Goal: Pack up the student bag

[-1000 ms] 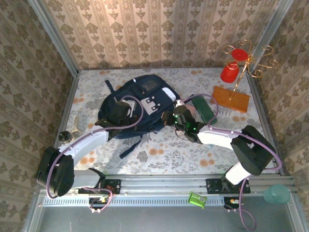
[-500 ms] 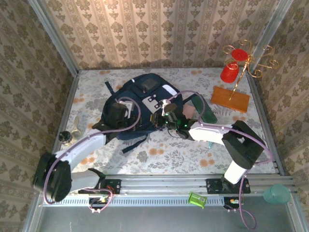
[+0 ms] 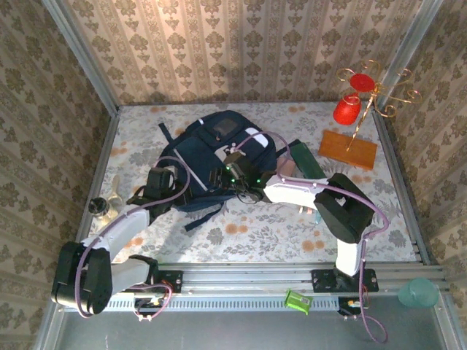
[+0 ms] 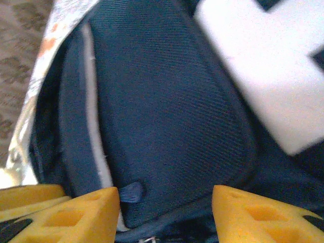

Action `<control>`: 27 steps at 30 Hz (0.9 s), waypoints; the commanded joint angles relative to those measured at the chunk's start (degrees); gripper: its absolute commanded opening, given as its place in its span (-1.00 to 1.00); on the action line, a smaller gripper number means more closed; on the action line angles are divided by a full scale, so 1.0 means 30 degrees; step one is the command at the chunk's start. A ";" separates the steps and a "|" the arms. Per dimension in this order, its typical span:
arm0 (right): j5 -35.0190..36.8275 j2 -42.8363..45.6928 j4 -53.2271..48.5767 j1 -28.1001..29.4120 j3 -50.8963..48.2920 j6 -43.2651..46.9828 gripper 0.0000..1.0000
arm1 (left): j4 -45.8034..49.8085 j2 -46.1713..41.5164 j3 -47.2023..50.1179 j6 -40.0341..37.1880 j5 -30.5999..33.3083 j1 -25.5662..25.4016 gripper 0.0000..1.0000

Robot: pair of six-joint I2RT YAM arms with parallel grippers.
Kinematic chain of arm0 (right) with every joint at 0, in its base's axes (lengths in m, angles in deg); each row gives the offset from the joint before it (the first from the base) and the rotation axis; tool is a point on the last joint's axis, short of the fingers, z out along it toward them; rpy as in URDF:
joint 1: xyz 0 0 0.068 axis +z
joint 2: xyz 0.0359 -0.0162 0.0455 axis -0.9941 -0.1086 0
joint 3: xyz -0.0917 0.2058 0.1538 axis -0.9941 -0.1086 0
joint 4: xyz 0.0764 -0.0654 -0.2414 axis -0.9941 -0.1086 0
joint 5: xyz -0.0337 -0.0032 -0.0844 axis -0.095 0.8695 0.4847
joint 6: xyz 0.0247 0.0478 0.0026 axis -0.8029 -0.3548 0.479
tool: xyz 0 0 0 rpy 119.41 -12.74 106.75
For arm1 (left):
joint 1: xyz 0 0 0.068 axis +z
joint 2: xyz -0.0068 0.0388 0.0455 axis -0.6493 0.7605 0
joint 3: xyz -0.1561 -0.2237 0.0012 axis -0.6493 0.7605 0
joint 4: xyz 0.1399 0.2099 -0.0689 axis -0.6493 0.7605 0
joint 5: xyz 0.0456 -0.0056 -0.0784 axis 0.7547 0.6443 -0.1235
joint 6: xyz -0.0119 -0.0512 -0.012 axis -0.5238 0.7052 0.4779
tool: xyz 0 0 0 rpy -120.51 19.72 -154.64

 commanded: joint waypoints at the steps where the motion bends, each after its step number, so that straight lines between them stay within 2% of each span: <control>1: 0.1923 -0.0266 -0.1304 0.0112 0.0077 -0.1489 0.09 | 0.0796 0.0136 0.1039 0.0669 -0.0910 0.0082 -0.18; 7: 0.0929 -0.1562 -0.0917 0.0119 0.1400 -0.2218 0.09 | 0.0853 -0.0275 0.1394 0.0608 -0.0994 0.0074 -0.18; 10: 0.0909 -0.2043 -0.0569 0.0126 0.1829 -0.2603 -0.02 | 0.0545 -0.0537 0.1573 0.0663 -0.1408 0.0046 -0.18; 11: 0.1003 -0.2115 -0.0328 0.0084 0.1844 -0.2754 -0.15 | 0.0407 -0.0768 0.1628 0.0693 -0.1598 0.0016 -0.18; 14: 0.1853 -0.1698 0.0228 0.0000 0.1556 -0.2940 -0.72 | 0.0393 -0.2279 0.1644 0.0872 -0.1958 -0.0049 -0.15; 16: 0.1978 -0.0917 0.1951 -0.0118 0.0756 -0.3103 -0.96 | 0.0561 -0.3943 0.1559 0.1140 -0.2043 -0.0069 -0.09; 17: 0.1921 -0.0395 0.3084 -0.0165 0.0211 -0.3249 -1.00 | 0.0453 -0.4855 0.1576 0.1436 -0.2119 -0.0075 -0.07; 19: 0.1564 0.0481 0.4854 -0.0197 -0.0470 -0.3110 -1.00 | -0.0186 -0.6075 0.1614 0.1954 -0.2537 -0.0044 -0.04; 21: 0.1433 0.1206 0.5839 -0.0193 -0.0734 -0.3125 -1.00 | -0.0843 -0.6074 0.1431 0.2345 -0.2957 -0.0013 -0.04; 23: 0.1360 0.1520 0.7000 -0.0200 -0.1172 -0.3287 -1.00 | -0.0946 -0.4711 0.0823 0.2251 -0.3265 -0.0014 -0.08; 27: 0.1645 0.1653 0.8937 -0.0253 -0.1880 -0.4590 -1.00 | -0.0744 -0.1771 -0.0153 0.1777 -0.4067 -0.0100 -0.33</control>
